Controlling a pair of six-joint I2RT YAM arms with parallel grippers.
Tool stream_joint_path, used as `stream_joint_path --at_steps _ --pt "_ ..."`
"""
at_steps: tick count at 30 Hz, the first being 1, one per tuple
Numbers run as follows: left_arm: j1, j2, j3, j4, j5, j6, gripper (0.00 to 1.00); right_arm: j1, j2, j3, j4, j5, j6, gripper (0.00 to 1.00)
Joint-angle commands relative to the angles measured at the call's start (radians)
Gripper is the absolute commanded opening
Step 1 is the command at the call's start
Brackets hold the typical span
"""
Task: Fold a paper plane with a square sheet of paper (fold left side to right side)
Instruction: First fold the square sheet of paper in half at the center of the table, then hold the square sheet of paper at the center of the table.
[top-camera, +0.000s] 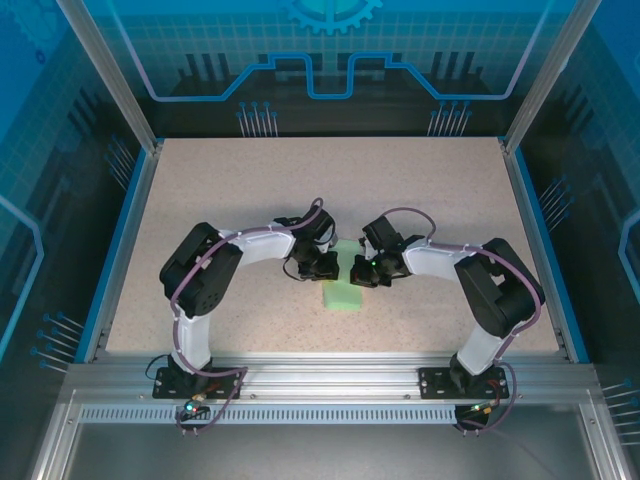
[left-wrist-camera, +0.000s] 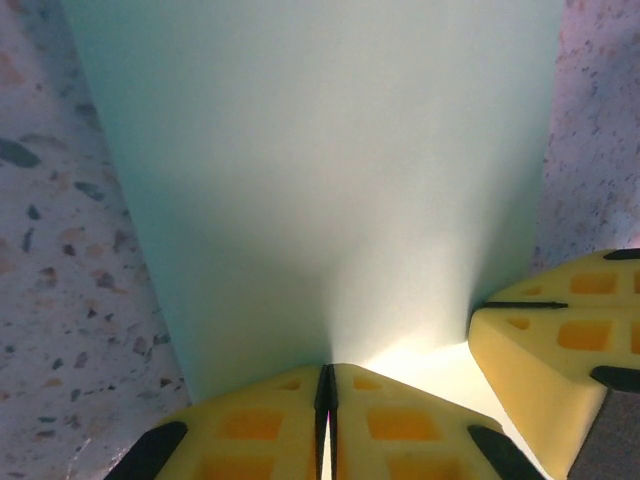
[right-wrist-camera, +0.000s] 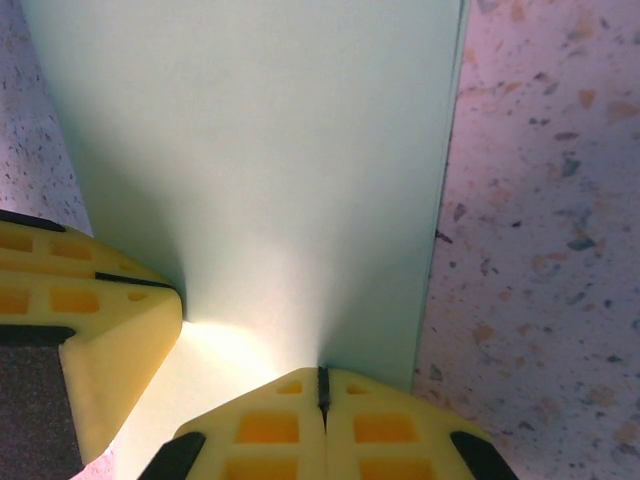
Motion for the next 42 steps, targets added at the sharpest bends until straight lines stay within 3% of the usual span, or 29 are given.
stream_joint_path --at_steps 1,16,23,28,42 --pt "0.032 -0.003 -0.044 -0.034 -0.046 0.035 0.13 0.018 0.061 -0.036 -0.125 0.064 -0.020 0.04" --pt "0.127 -0.116 -0.137 -0.025 -0.034 0.058 0.13 0.012 0.054 -0.055 -0.125 0.059 -0.025 0.02" --pt "0.112 -0.204 -0.163 0.100 0.086 0.018 0.13 0.012 0.051 -0.047 -0.126 0.054 -0.025 0.02" --pt "0.057 -0.157 -0.122 0.152 0.146 -0.009 0.14 0.015 0.056 -0.046 -0.125 0.053 -0.024 0.02" --pt "0.012 -0.020 -0.099 0.120 0.109 -0.020 0.15 0.017 0.044 -0.043 -0.119 0.047 -0.033 0.02"
